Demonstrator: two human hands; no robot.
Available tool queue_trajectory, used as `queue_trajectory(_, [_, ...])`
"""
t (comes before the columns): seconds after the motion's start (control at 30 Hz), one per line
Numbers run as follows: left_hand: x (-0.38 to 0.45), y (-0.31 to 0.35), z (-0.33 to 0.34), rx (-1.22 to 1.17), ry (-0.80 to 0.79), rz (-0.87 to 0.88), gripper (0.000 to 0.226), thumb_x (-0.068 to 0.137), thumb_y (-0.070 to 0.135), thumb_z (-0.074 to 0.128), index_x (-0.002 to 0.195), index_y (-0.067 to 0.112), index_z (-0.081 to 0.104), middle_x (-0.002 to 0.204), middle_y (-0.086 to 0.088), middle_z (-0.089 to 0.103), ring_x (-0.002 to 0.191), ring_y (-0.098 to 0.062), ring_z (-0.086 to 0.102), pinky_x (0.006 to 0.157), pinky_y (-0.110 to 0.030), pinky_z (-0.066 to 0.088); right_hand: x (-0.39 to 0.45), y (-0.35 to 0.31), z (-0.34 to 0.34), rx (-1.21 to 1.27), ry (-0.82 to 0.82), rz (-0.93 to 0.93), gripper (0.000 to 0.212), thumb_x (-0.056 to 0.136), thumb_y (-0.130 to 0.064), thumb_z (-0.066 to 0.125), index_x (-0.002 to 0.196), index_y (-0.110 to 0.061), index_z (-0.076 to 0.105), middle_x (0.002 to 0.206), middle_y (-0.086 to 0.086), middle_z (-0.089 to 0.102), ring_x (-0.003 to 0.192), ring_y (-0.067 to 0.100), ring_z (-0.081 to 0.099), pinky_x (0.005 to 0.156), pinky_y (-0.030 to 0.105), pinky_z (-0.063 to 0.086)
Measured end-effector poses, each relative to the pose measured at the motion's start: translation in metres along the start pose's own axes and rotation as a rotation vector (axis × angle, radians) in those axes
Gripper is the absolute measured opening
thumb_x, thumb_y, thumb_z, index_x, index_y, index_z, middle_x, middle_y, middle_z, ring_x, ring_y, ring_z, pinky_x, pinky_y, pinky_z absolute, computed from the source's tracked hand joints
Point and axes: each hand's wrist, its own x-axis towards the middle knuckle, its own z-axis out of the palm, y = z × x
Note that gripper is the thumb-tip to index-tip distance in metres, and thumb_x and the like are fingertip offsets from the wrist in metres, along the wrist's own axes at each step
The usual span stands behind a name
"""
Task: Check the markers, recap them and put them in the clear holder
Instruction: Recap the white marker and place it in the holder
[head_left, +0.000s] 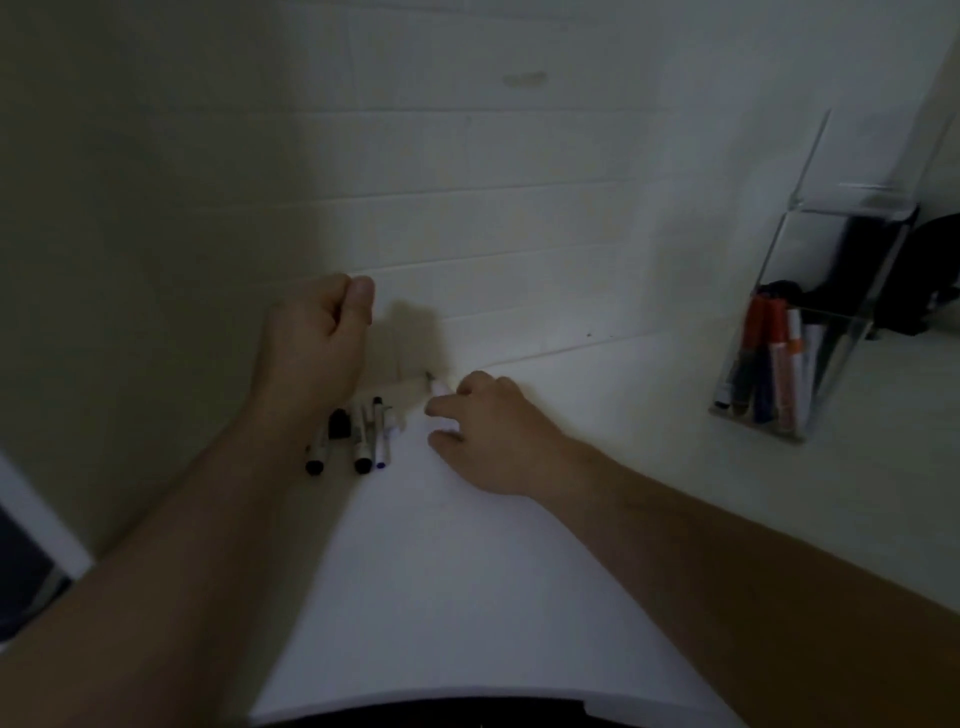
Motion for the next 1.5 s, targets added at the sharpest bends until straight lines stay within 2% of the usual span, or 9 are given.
queue_trajectory(0.1, [0.000,0.000,0.001,0.168,-0.160,-0.095,0.029,0.096,0.047,0.050,0.086,0.025,0.065,0.069,0.001,0.063,0.067,-0.016,0.061,0.065,-0.033,0.051,0.003,0.007,-0.003,-0.063,0.054,0.026,0.025,0.101,-0.029,0.047,0.100,-0.015,0.068,0.077,0.000,0.034,0.075,0.028,0.051,0.071,0.034,0.046])
queue_trajectory(0.2, [-0.006,0.001,0.007,0.222,-0.310,-0.163,0.011,0.090,0.032,0.056,0.096,0.035,0.065,0.077,0.007,0.065,0.065,-0.012,0.063,0.057,-0.027,0.049,-0.007,0.017,-0.015,-0.064,0.028,0.096,0.015,0.095,-0.030,0.048,0.099,-0.019,0.057,0.087,0.004,0.046,0.086,0.032,0.056,0.068,0.034,0.041])
queue_trajectory(0.37, [0.001,-0.005,0.011,0.316,-0.721,-0.112,0.033,0.060,0.032,0.060,0.093,0.038,0.066,0.097,0.010,0.064,0.085,-0.012,0.064,0.073,-0.024,0.049,-0.034,0.039,-0.020,0.118,0.208,0.181,0.015,0.084,-0.024,0.057,0.079,-0.025,0.042,0.080,-0.002,0.050,0.077,0.025,0.051,0.066,0.038,0.044])
queue_trajectory(0.5, [-0.001,-0.006,0.011,0.431,-0.939,-0.096,0.030,0.070,0.029,0.067,0.098,0.038,0.065,0.085,0.014,0.064,0.087,-0.002,0.060,0.071,-0.016,0.041,-0.032,0.042,-0.020,0.174,0.235,0.197,0.020,0.083,-0.021,0.058,0.077,-0.026,0.040,0.079,-0.004,0.049,0.079,0.024,0.049,0.067,0.039,0.043])
queue_trajectory(0.77, [-0.004,-0.013,0.019,0.278,-0.682,-0.032,0.020,0.083,0.028,0.074,0.101,0.035,0.070,0.091,0.011,0.065,0.080,-0.006,0.061,0.072,-0.021,0.048,-0.031,0.045,-0.021,0.269,0.314,0.225,0.034,0.090,-0.026,0.063,0.071,-0.028,0.035,0.076,-0.005,0.050,0.071,0.019,0.048,0.063,0.036,0.040])
queue_trajectory(0.93, [-0.009,-0.001,0.029,0.219,-0.525,0.134,0.020,0.099,0.035,0.058,0.095,0.022,0.073,0.084,-0.004,0.063,0.081,-0.016,0.059,0.079,-0.037,0.047,-0.030,0.051,-0.030,0.354,0.399,0.267,0.014,0.098,-0.029,0.058,0.109,-0.027,0.050,0.092,-0.003,0.063,0.078,0.020,0.058,0.068,0.036,0.048])
queue_trajectory(1.07, [-0.016,0.003,0.039,0.138,-0.498,0.065,0.002,0.089,0.028,0.072,0.088,0.029,0.071,0.084,0.009,0.070,0.078,-0.006,0.062,0.077,-0.025,0.046,-0.030,0.057,-0.030,0.315,0.411,0.225,0.019,0.095,-0.021,0.060,0.112,-0.030,0.060,0.103,-0.003,0.066,0.092,0.020,0.060,0.081,0.042,0.051])
queue_trajectory(1.2, [-0.018,0.004,0.042,0.103,-0.459,0.016,0.010,0.085,0.026,0.076,0.086,0.034,0.071,0.076,0.018,0.070,0.071,0.010,0.059,0.067,-0.007,0.040,-0.032,0.054,-0.026,0.274,0.395,0.187,0.019,0.090,-0.021,0.063,0.107,-0.032,0.063,0.098,-0.003,0.063,0.090,0.021,0.059,0.079,0.042,0.051])
queue_trajectory(1.5, [-0.017,0.002,0.045,0.134,-0.437,0.049,0.020,0.077,0.023,0.083,0.092,0.034,0.075,0.081,0.021,0.071,0.080,0.006,0.063,0.071,-0.008,0.042,-0.034,0.050,-0.029,0.211,0.353,0.186,0.019,0.093,-0.035,0.063,0.111,-0.033,0.067,0.097,-0.006,0.063,0.090,0.018,0.060,0.079,0.035,0.050])
